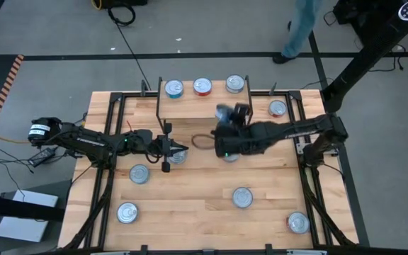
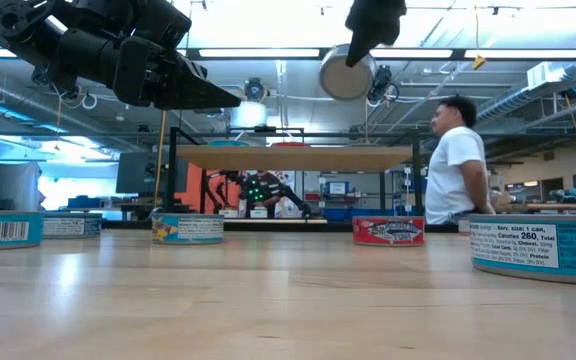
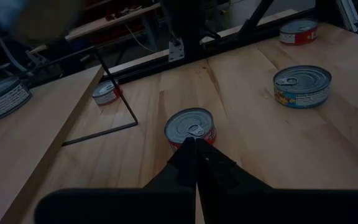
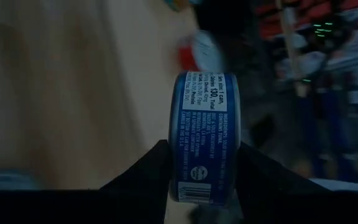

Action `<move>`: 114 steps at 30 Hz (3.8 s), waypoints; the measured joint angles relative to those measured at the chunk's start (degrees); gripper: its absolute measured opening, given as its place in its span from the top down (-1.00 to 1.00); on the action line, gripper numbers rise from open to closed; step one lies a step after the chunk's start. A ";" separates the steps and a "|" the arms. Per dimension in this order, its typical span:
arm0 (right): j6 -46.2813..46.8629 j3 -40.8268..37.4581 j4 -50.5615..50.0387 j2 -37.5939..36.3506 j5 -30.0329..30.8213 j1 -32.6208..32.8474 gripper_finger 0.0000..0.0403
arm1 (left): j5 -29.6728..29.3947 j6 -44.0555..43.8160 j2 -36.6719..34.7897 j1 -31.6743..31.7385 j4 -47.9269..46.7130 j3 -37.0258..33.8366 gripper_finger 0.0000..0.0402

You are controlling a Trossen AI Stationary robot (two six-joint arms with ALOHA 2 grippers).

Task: Stack canned seafood by type on shelf
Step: Stack the blue tuna can on top of the other blue tuna can on the shelf, then stack the red tuna can on top of the other red tuna can on the shelf

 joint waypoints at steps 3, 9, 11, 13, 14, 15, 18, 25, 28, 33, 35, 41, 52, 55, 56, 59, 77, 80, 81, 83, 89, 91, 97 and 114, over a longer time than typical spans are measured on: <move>-5.55 0.06 0.04 0.00 3.04 -3.41 0.25 | 0.00 0.00 0.00 0.01 0.02 0.00 0.97; -13.32 0.07 1.20 0.00 3.91 -10.88 0.25 | 0.00 0.00 -0.01 -0.01 0.00 -0.02 0.97; -16.06 0.06 2.26 0.00 3.91 -13.29 0.25 | 0.00 0.01 0.00 0.02 0.01 -0.02 0.97; -19.21 0.06 4.34 0.04 3.86 -15.74 0.25 | 0.00 0.02 0.00 0.02 0.00 -0.03 0.97; -21.07 0.06 5.55 0.05 3.79 -16.89 0.25 | 0.00 0.00 0.00 0.02 0.00 -0.04 0.97; -23.03 -0.07 7.48 0.05 3.56 -17.95 0.24 | 0.00 0.00 0.00 0.02 0.00 -0.06 0.97; -29.37 -1.60 14.36 0.06 1.36 -20.72 0.24 | 0.00 0.01 0.00 0.01 0.00 -0.07 0.97; -36.54 -6.96 23.54 0.17 -1.93 -25.51 0.24 | 0.00 0.02 0.00 0.02 -0.03 -0.07 0.97; -36.91 -8.16 23.89 0.17 -1.86 -27.01 0.24 | 0.00 0.13 0.00 0.01 -0.05 -0.07 0.97; -36.14 -9.35 23.98 0.17 -2.37 -28.79 0.24 | 0.00 0.17 -0.02 0.00 -0.07 -0.07 0.97; -35.82 -9.85 23.96 0.17 -3.41 -29.06 0.24 | 0.00 0.20 0.00 0.00 -0.07 -0.07 0.97; -35.65 -11.34 24.47 0.17 -6.10 -29.33 0.14 | 0.00 0.20 0.00 0.02 -0.09 -0.07 0.97; -34.81 -11.55 24.40 0.17 -9.77 -29.18 -0.11 | 0.00 0.21 -0.01 0.00 -0.13 -0.07 0.97; -34.77 -11.55 24.64 0.17 -11.34 -29.18 -0.19 | 0.00 0.22 -0.01 0.01 -0.24 -0.07 0.97; -34.77 -11.55 24.95 0.17 -11.45 -29.21 -0.21 | 0.00 0.20 0.00 0.00 -0.24 -0.07 0.97; -34.77 -11.55 26.17 0.17 -11.72 -29.60 -0.28 | 0.00 0.22 0.00 0.02 -0.24 -0.07 0.97; -33.93 -11.55 31.05 0.17 -13.92 -31.91 -0.15 | 1.49 0.20 0.00 0.01 -0.27 -0.07 0.97; -34.10 -11.43 31.16 0.11 -14.18 -31.90 -0.09 | 1.48 0.21 0.00 0.00 -0.27 -0.07 0.97; -34.05 -11.08 30.81 0.11 -14.23 -31.80 -0.07 | 1.49 0.22 0.00 0.01 -0.27 -0.07 0.97; -33.61 -10.36 30.73 0.06 -14.68 -31.55 0.00 | 1.49 0.21 -0.01 -0.01 -0.24 -0.07 0.97; -26.35 -7.73 31.35 -0.02 -27.39 -31.04 0.37 | 1.49 0.20 0.00 -0.01 -0.24 -0.07 0.97; -22.82 -7.64 33.48 -0.07 -35.26 -31.09 0.54 | 1.49 0.22 0.00 -0.01 -0.24 -0.07 0.97; -17.80 -7.55 42.22 0.79 -48.04 -31.15 0.95 | 1.49 0.20 -0.01 0.00 -0.21 -0.07 0.97; -13.29 -7.62 43.66 5.52 -48.83 -35.07 0.97 | 1.49 0.22 0.00 -0.01 -0.07 -0.04 0.97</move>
